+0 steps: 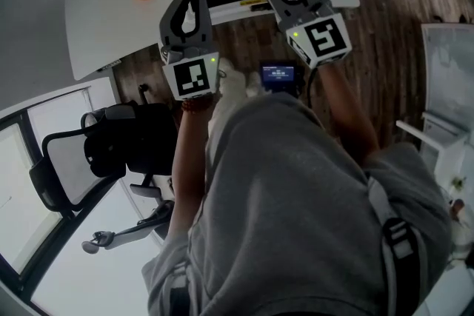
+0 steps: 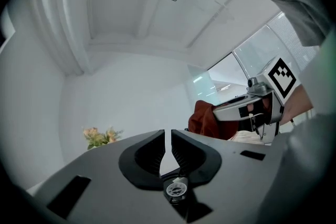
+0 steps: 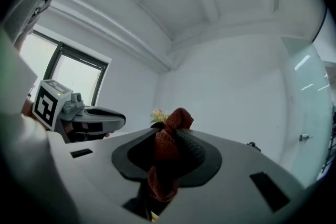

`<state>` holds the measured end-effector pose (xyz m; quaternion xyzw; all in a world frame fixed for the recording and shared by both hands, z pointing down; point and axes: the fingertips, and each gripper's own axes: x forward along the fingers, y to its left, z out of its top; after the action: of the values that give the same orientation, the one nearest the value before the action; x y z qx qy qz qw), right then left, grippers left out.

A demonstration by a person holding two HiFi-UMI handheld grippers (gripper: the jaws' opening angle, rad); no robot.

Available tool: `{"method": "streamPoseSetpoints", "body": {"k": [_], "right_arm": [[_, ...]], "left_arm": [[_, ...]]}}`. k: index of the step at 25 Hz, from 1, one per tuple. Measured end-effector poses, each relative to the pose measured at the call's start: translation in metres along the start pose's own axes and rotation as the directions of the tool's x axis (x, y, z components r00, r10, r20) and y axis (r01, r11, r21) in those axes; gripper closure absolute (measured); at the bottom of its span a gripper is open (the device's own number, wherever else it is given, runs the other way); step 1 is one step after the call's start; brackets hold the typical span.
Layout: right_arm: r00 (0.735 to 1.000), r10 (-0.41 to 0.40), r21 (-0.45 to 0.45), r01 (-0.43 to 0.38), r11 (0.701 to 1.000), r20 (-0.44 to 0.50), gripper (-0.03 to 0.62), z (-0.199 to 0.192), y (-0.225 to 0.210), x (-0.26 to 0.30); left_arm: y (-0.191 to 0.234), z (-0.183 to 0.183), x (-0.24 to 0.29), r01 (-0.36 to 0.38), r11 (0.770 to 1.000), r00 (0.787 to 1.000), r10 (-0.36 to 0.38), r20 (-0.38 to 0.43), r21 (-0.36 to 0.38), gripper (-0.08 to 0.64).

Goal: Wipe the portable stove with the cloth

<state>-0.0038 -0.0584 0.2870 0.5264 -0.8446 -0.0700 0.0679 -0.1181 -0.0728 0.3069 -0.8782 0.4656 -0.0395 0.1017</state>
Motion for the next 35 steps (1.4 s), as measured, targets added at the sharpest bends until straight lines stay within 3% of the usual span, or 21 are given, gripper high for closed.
{"method": "streamPoseSetpoints", "body": {"k": [9,20,35], "right_arm": [[0.977,-0.109,-0.014,0.114,0.993,0.180,0.492,0.014,-0.003,-0.045],[0.973,-0.179,-0.007,0.182,0.983,0.148,0.492,-0.023,-0.019,-0.078],[0.977,-0.202,0.007,0.202,0.979,0.066,0.494,-0.063,-0.033,-0.094]], "left_arm": [[-0.033,0.001,-0.007,-0.039,0.997,0.999,0.039,0.000,0.059,0.509],[-0.074,-0.012,-0.001,0.007,0.997,0.999,-0.004,-0.038,0.080,0.512],[-0.089,-0.041,0.004,0.025,0.997,0.996,-0.019,-0.083,0.079,0.514]]}}
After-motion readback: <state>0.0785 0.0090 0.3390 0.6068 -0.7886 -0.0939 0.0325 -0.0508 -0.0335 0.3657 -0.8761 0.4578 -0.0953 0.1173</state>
